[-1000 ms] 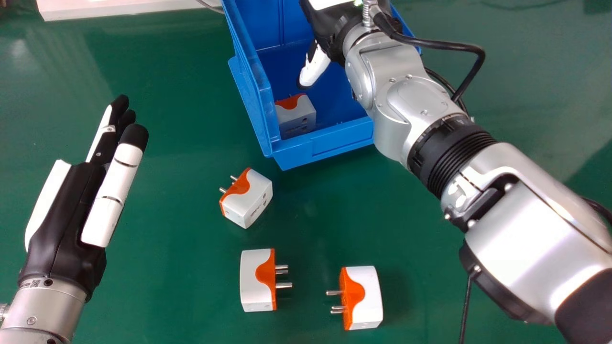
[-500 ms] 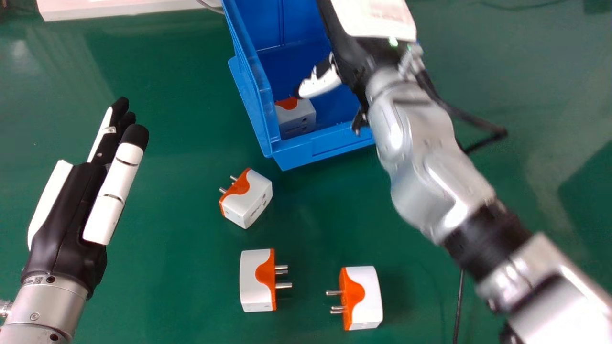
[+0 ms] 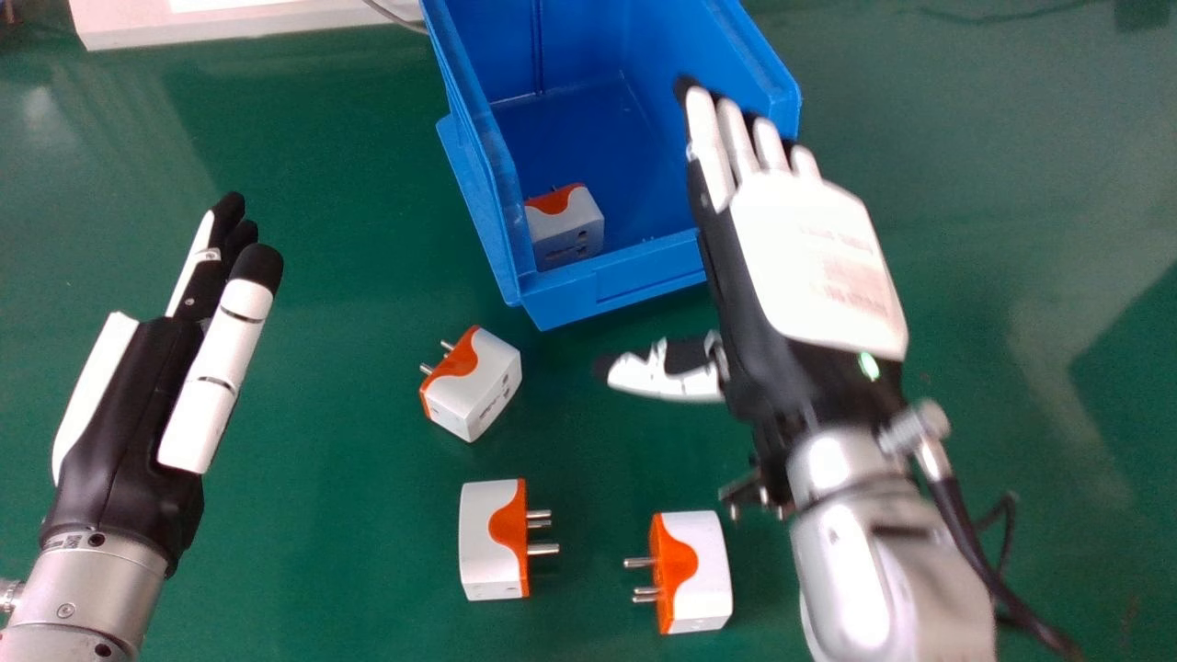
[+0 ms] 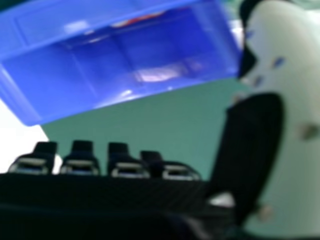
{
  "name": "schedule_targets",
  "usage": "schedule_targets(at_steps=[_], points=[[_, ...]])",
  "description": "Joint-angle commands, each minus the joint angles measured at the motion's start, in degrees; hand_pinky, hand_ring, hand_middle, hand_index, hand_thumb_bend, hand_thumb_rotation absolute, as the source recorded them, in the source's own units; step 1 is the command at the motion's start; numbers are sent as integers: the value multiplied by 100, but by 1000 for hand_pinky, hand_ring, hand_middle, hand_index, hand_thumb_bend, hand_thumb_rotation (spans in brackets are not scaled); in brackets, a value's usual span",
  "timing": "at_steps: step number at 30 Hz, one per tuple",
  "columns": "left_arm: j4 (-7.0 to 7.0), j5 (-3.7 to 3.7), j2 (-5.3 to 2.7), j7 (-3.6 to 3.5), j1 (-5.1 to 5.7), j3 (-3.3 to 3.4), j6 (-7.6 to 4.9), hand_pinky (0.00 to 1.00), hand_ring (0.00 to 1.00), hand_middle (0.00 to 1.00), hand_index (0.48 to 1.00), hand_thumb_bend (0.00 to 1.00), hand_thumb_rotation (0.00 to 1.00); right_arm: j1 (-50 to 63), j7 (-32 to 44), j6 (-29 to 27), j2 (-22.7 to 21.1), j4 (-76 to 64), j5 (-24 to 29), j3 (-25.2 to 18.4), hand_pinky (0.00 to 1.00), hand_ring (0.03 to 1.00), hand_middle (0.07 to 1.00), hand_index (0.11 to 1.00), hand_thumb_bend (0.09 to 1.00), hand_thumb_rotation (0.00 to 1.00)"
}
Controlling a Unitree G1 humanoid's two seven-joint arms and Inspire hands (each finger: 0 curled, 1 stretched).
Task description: Pick all objects and put in blue box
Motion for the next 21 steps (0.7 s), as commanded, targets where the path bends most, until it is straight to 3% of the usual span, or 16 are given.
schedule_targets(at_steps=[1, 6, 10, 21], points=[[-33, 5, 41, -9, 21, 77, -153, 990, 1000, 1000, 1000, 528, 1000, 518, -103, -273, -35, -476, -98, 36, 999, 1000, 1000, 996, 565, 217], [-47, -27, 46, -40, 68, 105, -188, 989, 1000, 1000, 1000, 528, 1000, 1538, 10, -809, -364, -961, -107, -39, 923, 993, 999, 962, 551, 213], [-53, -53, 46, -82, 97, 136, -214, 989, 1000, 1000, 1000, 527, 1000, 2103, 122, -1361, -752, -1119, 297, -324, 876, 983, 993, 942, 555, 254], [-133, -91, 62, -169, 168, 190, -223, 992, 1000, 1000, 1000, 526, 1000, 2369, 789, -1815, -798, -1213, 1041, -914, 863, 978, 989, 933, 570, 334]])
